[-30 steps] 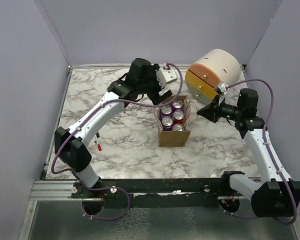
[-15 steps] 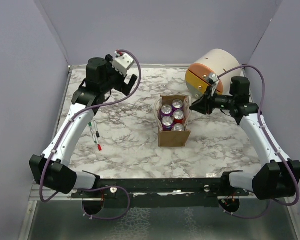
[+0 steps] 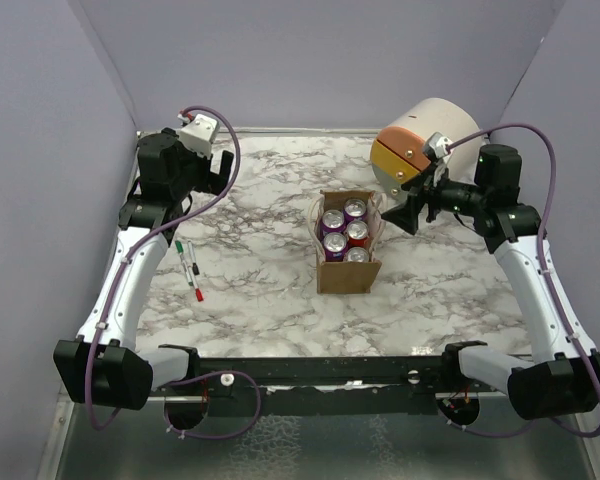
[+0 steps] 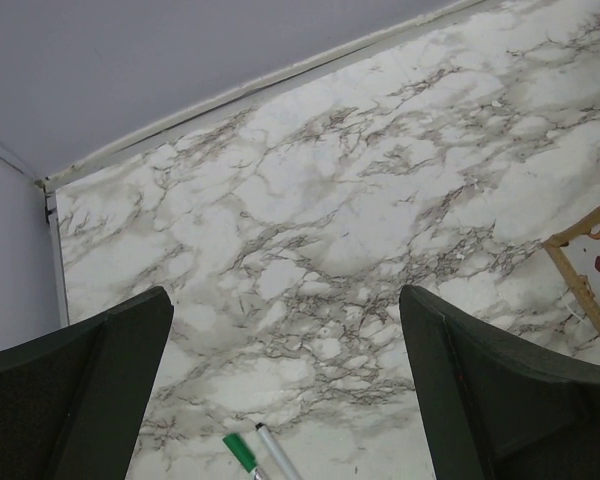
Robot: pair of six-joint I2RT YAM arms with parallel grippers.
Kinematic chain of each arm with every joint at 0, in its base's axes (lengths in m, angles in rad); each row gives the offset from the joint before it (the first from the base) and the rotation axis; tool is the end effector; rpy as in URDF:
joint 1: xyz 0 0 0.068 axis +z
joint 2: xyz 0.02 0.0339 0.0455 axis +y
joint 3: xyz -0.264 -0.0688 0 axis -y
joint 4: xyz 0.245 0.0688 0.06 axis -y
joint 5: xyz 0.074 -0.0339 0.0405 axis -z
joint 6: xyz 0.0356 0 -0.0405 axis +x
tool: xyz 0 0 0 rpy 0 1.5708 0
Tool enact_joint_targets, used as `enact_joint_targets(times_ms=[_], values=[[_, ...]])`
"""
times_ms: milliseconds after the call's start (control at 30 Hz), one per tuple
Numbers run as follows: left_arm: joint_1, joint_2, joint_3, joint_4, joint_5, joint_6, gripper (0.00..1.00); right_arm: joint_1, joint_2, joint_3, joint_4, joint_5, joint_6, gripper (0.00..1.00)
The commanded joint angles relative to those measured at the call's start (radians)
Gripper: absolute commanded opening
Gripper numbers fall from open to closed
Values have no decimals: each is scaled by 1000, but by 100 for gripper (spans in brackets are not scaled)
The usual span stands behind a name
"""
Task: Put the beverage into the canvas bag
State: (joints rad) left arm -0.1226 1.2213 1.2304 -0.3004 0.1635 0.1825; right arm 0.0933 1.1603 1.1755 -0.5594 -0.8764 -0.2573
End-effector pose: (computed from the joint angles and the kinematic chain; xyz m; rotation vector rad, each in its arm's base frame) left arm 0.2758 -0.0398 0.3924 0.3939 1.8174 -0.1106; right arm 0.2379 0.0497 0.3692 -0.8386 1.8116 0.8123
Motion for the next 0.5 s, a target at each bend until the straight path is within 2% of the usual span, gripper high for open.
enact_joint_targets(times_ms=[0, 267, 467], values=[[20, -31, -30, 22, -62, -47, 99, 2, -31, 53, -79, 155, -30, 100], [34, -24, -36, 29, -66, -55, 99, 2, 31, 189, -155, 467, 29, 100], [38, 13, 31, 3, -22, -54, 99, 2, 49, 265, -84, 741, 46, 100]])
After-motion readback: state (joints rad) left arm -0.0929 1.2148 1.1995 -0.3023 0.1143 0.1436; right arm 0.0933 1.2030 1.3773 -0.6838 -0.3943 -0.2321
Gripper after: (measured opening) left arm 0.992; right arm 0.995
